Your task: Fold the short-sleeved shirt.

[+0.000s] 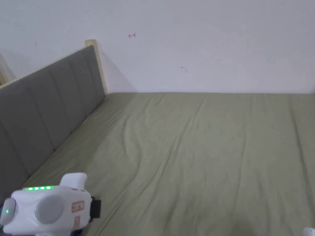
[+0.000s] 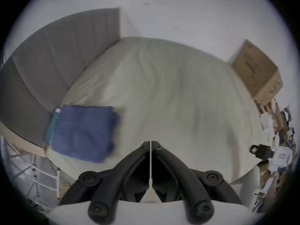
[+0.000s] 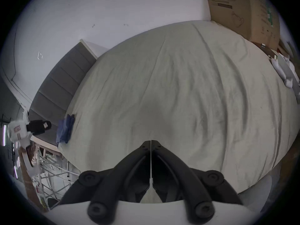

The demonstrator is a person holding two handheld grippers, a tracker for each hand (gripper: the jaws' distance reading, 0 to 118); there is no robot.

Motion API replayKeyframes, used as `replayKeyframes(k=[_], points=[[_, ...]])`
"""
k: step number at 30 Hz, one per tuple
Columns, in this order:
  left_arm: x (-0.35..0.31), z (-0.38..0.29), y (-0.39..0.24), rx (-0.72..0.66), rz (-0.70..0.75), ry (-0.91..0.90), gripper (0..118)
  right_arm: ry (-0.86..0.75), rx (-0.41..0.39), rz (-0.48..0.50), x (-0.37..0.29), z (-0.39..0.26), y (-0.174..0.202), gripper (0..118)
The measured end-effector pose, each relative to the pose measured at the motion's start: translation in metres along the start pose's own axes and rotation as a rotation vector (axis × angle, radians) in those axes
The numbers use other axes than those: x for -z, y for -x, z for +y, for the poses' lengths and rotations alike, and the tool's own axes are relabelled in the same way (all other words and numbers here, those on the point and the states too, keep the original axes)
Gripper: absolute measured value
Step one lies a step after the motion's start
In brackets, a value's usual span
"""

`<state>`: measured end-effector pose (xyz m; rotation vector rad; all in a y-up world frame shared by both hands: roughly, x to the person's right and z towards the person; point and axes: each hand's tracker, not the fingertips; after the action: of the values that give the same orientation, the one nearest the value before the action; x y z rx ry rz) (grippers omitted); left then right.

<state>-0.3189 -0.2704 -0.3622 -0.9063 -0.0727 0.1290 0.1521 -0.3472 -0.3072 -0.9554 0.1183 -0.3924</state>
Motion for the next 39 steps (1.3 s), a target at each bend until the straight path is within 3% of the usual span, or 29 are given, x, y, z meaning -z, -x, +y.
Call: replayKeyframes(k=[5, 16, 24, 27, 32, 39], points=[[-0.016, -0.035, -0.083, 0.021, 0.042, -0.053, 1, -0.06, 0.014, 0.012, -0.033, 0.0, -0.017, 1], [-0.104, -0.052, -0.207, 0.184, 0.088, -0.442, 1, -0.358, -0.141, -0.07, -0.12, 0.028, 0.0, 1], [-0.137, -0.047, -0.232, 0.178, 0.117, -0.603, 1, -0.606, -0.299, -0.146, -0.175, 0.037, 0.047, 1], [-0.146, -0.044, -0.232, 0.163, 0.064, -0.635, 1, -0.654, -0.364, -0.193, -0.183, 0.035, 0.062, 1], [-0.15, -0.041, -0.238, 0.151, 0.137, -0.688, 2, -0.724, -0.36, -0.226, -0.19, 0.033, 0.08, 1], [-0.157, -0.044, -0.241, 0.16, 0.123, -0.769, 4, -0.757, -0.368, -0.174, -0.191, 0.028, 0.081, 1]])
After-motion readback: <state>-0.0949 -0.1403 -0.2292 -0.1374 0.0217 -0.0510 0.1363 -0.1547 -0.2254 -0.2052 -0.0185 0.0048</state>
